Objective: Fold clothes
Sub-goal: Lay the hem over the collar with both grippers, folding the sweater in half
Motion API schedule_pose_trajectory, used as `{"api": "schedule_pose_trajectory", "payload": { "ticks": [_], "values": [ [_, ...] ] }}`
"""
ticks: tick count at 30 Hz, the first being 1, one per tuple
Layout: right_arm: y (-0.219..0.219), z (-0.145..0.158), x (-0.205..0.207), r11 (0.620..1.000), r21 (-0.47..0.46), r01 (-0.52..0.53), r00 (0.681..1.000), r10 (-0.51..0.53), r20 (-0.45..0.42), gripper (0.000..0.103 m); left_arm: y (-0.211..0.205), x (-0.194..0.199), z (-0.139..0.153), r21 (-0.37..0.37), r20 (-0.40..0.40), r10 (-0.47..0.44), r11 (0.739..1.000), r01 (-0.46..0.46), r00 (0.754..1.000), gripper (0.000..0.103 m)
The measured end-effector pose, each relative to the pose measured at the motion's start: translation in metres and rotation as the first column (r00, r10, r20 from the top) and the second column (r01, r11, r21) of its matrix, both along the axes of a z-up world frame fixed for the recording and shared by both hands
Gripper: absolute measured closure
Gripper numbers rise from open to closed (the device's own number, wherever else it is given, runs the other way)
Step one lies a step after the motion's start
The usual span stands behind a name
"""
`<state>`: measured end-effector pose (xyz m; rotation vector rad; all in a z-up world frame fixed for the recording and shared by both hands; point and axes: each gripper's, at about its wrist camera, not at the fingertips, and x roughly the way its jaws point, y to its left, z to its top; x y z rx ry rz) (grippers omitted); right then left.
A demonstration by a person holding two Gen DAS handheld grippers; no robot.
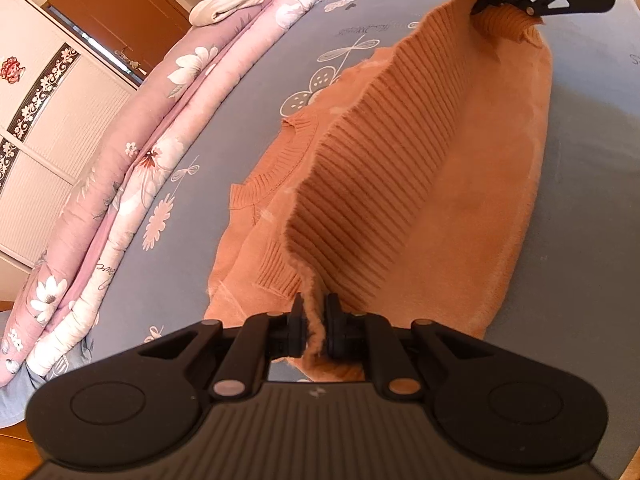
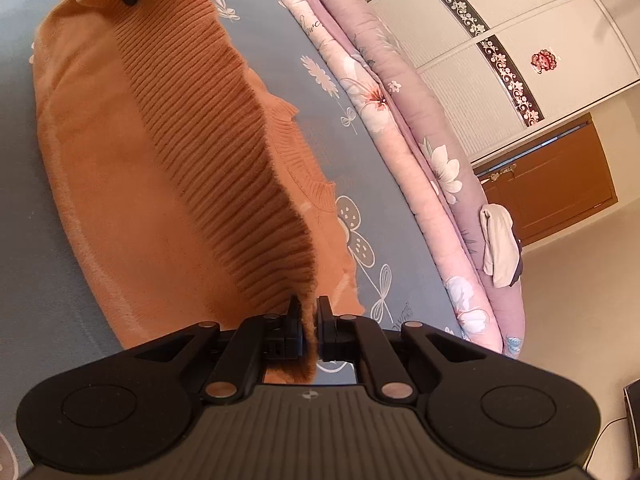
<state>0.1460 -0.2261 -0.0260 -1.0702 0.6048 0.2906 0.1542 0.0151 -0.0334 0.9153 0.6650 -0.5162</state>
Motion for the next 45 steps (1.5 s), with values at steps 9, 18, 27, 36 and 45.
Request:
{"api": "schedule_pose_trajectory", "payload": {
  "ticks": [9, 18, 27, 36, 45],
  "values": [
    [0.003, -0.004, 0.035, 1.000, -0.019, -0.005, 0.999, 0.006, 0.033, 0.095, 0.001, 0.039, -0.003, 0.012, 0.023, 0.016, 1.000, -0.017, 1.000, 0.094],
    [0.006, -0.008, 0.086, 0.999, -0.033, -0.006, 0.999, 0.008, 0.042, 0.095, -0.009, 0.092, -0.005, 0.036, 0.019, 0.020, 0.999, -0.021, 1.000, 0.093],
    [0.001, -0.014, 0.153, 0.999, 0.032, 0.018, 0.997, -0.016, -0.072, 0.095, -0.001, 0.158, -0.011, -0.036, -0.088, 0.076, 0.996, -0.080, 0.993, 0.093],
    [-0.012, -0.018, 0.234, 0.982, 0.154, 0.109, 0.942, -0.052, -0.333, 0.095, -0.001, 0.204, -0.023, -0.017, -0.219, 0.087, 0.996, -0.093, 0.972, 0.094],
    [-0.016, -0.016, 0.283, 0.979, 0.147, 0.140, 0.869, -0.050, -0.492, 0.096, -0.006, 0.242, -0.023, -0.007, -0.314, 0.097, 0.995, -0.104, 0.945, 0.095]
  ]
}}
